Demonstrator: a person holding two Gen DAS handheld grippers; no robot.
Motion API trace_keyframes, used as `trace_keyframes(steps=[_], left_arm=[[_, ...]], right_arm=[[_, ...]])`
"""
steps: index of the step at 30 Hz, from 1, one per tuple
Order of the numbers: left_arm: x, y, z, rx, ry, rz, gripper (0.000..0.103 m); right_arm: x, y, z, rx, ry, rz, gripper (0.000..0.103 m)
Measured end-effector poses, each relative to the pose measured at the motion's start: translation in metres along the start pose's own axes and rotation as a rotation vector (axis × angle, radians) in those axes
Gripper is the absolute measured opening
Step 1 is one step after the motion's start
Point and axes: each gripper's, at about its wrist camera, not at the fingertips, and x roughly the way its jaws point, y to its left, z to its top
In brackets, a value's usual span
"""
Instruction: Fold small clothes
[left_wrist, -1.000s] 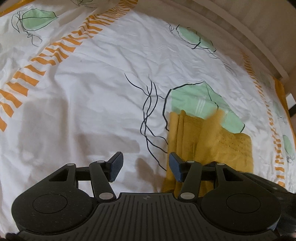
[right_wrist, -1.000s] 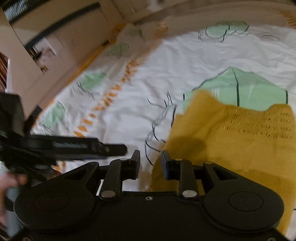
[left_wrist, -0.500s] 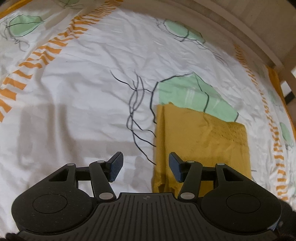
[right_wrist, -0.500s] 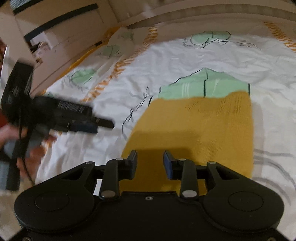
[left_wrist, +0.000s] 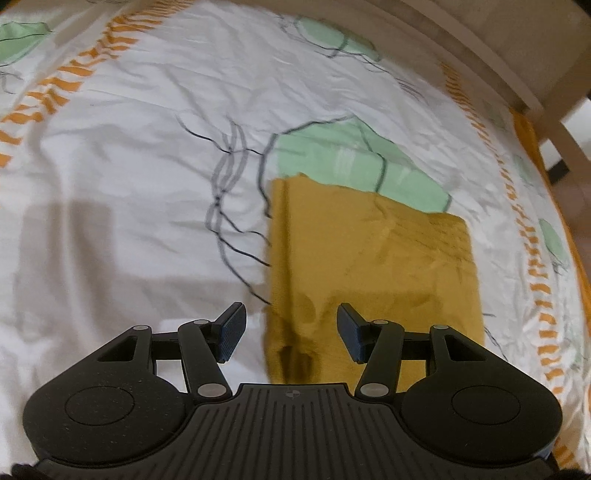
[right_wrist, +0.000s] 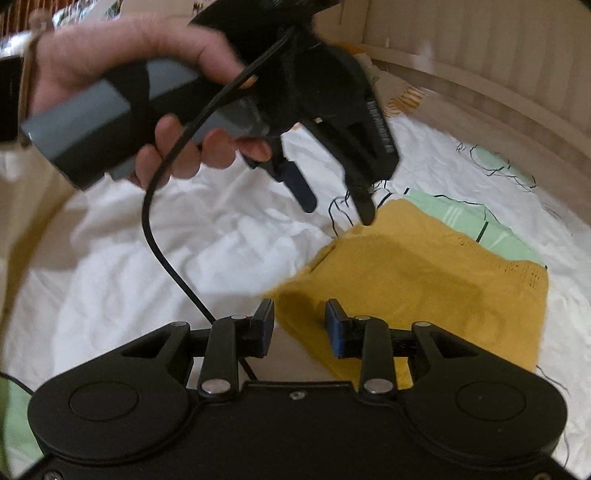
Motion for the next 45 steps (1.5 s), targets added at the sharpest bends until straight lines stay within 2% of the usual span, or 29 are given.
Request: trace_keyframes(steps=[5, 7, 9, 10, 12, 14, 16, 18, 21, 22, 25, 28, 29, 32, 35, 37, 45], left_arm=[[0.004, -0.009, 0.0, 0.033, 0.005, -0.006, 0.053], [0.003, -0.009, -0.001, 0.03, 0.001, -0.01, 0.053], [0.002, -0.007, -0.001, 0.026, -0.002, -0.009, 0.053], [0.001, -0.006, -0.001, 0.023, -0.006, -0.005, 0.053], [-0.002, -0.005, 0.0, 0.016, -0.017, 0.001, 0.053], [-0.005, -0.003, 0.001, 0.009, -0.031, 0.002, 0.053], [-0.006, -0.003, 0.002, 0.002, -0.046, 0.008, 0.053], [-0.004, -0.004, 0.002, 0.01, -0.047, 0.016, 0.053], [0.005, -0.009, -0.001, 0.042, -0.026, 0.033, 0.053], [0.008, -0.01, -0.002, 0.055, -0.019, 0.038, 0.053], [0.019, -0.012, -0.005, 0.082, -0.011, 0.067, 0.053], [0.031, -0.006, -0.009, 0.068, 0.019, 0.122, 0.055], [0.032, -0.002, -0.01, 0.042, 0.019, 0.114, 0.055], [0.03, 0.003, -0.011, 0.004, 0.018, 0.101, 0.055], [0.029, 0.004, -0.013, -0.001, 0.021, 0.108, 0.055], [0.029, 0.003, -0.014, -0.001, 0.02, 0.111, 0.055], [0.03, 0.004, -0.016, -0.005, 0.017, 0.109, 0.055]], right_arm=[[0.003, 0.012, -0.006, -0.107, 0.007, -0.042, 0.043], [0.004, 0.011, -0.006, -0.102, -0.003, -0.05, 0.041], [0.002, 0.004, -0.004, -0.04, -0.018, -0.039, 0.014], [0.003, -0.001, -0.003, 0.007, -0.026, -0.032, 0.009], [-0.005, -0.016, 0.001, 0.155, -0.072, 0.002, 0.009], [-0.012, -0.023, 0.006, 0.234, -0.118, 0.032, 0.01], [-0.007, -0.021, 0.009, 0.245, -0.113, 0.069, 0.01], [0.007, -0.013, 0.007, 0.225, -0.055, 0.09, 0.01], [0.024, -0.012, -0.004, 0.235, 0.007, 0.092, 0.016], [0.024, -0.014, -0.007, 0.25, 0.005, 0.096, 0.02], [0.015, -0.015, -0.009, 0.242, -0.016, 0.1, 0.022], [0.003, -0.019, -0.012, 0.228, -0.024, 0.1, 0.048], [-0.002, -0.022, -0.013, 0.231, -0.024, 0.096, 0.049], [-0.015, -0.04, -0.016, 0.256, -0.029, 0.073, 0.051], [-0.025, -0.07, -0.018, 0.31, -0.041, 0.008, 0.059], [-0.024, -0.093, -0.017, 0.346, -0.046, -0.035, 0.059], [0.024, -0.158, -0.004, 0.429, -0.03, -0.093, 0.059]])
